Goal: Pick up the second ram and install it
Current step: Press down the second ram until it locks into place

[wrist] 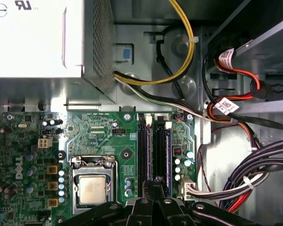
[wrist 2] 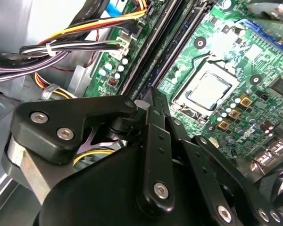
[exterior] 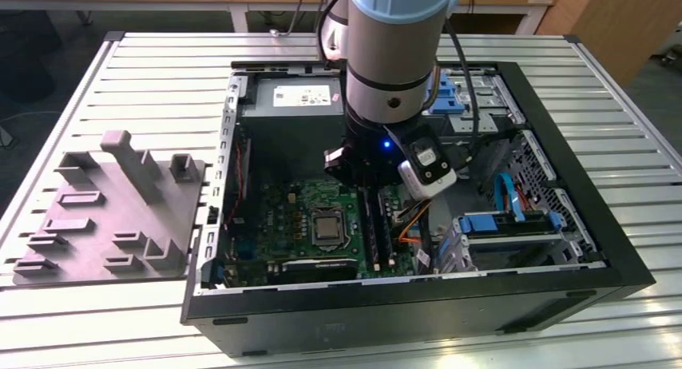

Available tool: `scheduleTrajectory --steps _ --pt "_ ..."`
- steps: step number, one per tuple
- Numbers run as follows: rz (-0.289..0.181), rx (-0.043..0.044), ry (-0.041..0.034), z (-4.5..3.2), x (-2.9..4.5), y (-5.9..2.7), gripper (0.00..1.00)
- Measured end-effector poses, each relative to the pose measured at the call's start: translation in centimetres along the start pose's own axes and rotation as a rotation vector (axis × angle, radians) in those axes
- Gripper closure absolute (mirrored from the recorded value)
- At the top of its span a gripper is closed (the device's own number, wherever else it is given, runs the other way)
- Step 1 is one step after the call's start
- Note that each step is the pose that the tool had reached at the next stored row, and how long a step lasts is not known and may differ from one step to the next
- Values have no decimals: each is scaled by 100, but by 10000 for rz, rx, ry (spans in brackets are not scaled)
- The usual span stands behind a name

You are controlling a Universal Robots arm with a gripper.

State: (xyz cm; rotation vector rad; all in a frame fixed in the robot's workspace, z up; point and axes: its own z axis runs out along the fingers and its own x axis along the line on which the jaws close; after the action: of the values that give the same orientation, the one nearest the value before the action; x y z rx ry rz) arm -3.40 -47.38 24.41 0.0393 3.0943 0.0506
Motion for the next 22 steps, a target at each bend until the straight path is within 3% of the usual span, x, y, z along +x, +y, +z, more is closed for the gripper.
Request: scheduleTrajectory --steps 12,17,22 --pt "1 -7 0 4 -3 38 90" --pt "0 -7 1 6 -40 44 90" --pt "1 -9 -1 11 -39 106 90"
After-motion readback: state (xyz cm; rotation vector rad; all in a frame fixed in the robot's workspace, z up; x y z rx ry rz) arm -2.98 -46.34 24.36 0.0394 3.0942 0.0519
